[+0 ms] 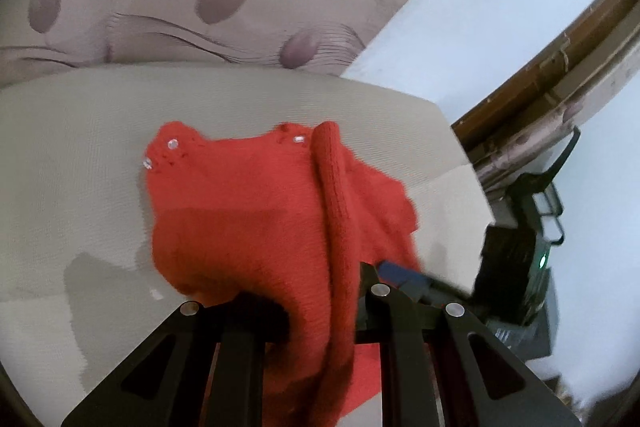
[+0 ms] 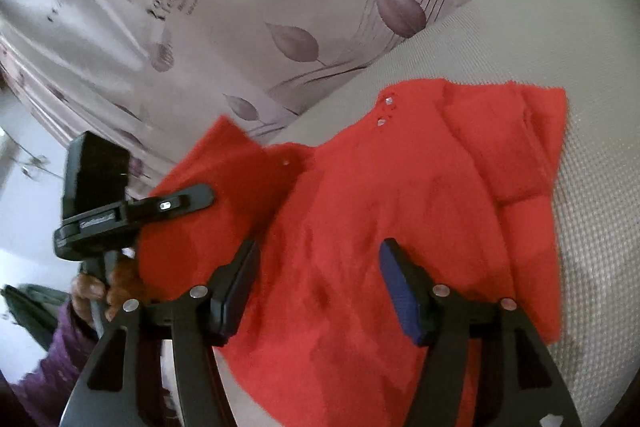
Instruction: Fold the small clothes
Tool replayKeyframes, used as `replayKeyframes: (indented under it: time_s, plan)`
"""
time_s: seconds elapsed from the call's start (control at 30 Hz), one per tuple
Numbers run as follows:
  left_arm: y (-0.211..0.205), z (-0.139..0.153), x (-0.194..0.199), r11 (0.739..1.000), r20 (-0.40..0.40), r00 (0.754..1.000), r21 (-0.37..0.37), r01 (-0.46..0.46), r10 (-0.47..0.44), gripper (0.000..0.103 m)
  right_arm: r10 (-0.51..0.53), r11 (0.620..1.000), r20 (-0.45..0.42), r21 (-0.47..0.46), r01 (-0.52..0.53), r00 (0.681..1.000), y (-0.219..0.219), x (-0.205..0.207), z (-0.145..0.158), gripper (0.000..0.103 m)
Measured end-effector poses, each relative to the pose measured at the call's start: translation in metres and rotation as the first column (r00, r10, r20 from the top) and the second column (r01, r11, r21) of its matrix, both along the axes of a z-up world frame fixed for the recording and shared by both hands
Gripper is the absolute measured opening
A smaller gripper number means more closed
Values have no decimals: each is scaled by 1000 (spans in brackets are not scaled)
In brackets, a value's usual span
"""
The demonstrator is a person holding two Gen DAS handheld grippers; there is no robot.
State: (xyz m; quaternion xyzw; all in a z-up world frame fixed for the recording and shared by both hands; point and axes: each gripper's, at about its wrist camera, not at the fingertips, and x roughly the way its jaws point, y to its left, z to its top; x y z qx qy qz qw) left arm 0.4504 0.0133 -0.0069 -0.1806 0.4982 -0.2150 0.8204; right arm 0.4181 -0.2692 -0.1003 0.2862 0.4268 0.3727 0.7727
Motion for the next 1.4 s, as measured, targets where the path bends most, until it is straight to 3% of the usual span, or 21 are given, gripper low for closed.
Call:
replayKeyframes:
  time_s: [0.2, 0.3, 0.4, 0.53, 0.67, 0.77, 0.87, 0.93, 1.0, 1.03, 1.1, 1.2, 1.33, 1.4]
  plan:
    - [-46, -17, 16, 997, -63, 998, -76, -24, 19, 15, 2, 996, 9, 89, -3, 1000, -19, -14, 0, 67]
    - [-64, -26, 20, 996, -100, 995, -83, -29, 21, 15, -8, 991, 3, 130, 7, 1000, -28, -15, -3, 74]
    - [-81, -32, 24, 996, -139, 990, -83, -37, 25, 16, -24, 981, -30, 192, 30, 999, -39, -12, -11, 75]
    - [-94, -35, 29, 995, -197, 980, -91, -48, 29, 23, -33, 949, -67, 310, 52, 997, -54, -8, -22, 75]
    - [-99, -32, 32, 987, -253, 967, -148, -60, 21, 32, -26, 906, -95, 419, 64, 995, -67, -6, -32, 74]
    - [-103, -25, 31, 971, -264, 964, -234, -44, -20, 39, -23, 897, -99, 438, 65, 995, -69, -6, -33, 74]
    - [-106, -8, 26, 926, -225, 969, -376, 15, -106, 46, -19, 900, -96, 433, 59, 995, -68, -5, -32, 75]
    - [-100, 10, 16, 892, -147, 980, -449, 54, -134, 55, -17, 896, -98, 441, 59, 995, -69, -5, -32, 75]
    - [-90, 22, 4, 875, -68, 987, -476, 94, -143, 62, -16, 891, -101, 449, 60, 995, -70, -5, -34, 75]
    - [-80, 30, -7, 881, -9, 992, -461, 109, -128, 66, -16, 889, -102, 453, 61, 995, -70, -5, -35, 75]
    - [-63, 34, -28, 919, 89, 993, -378, 108, -81, 76, -15, 889, -103, 455, 61, 995, -70, -6, -36, 75]
    - [-53, 11, -56, 959, 111, 992, -266, 93, -65, 77, -14, 881, -109, 470, 63, 994, -70, -6, -38, 75]
    - [-53, -31, -93, 986, 142, 985, -117, 119, -102, 77, -9, 862, -156, 499, 86, 988, -73, -2, -41, 74]
    - [-44, -51, -107, 986, 168, 983, -136, 98, -75, 77, -11, 897, -165, 435, 83, 986, -69, 2, -34, 74]
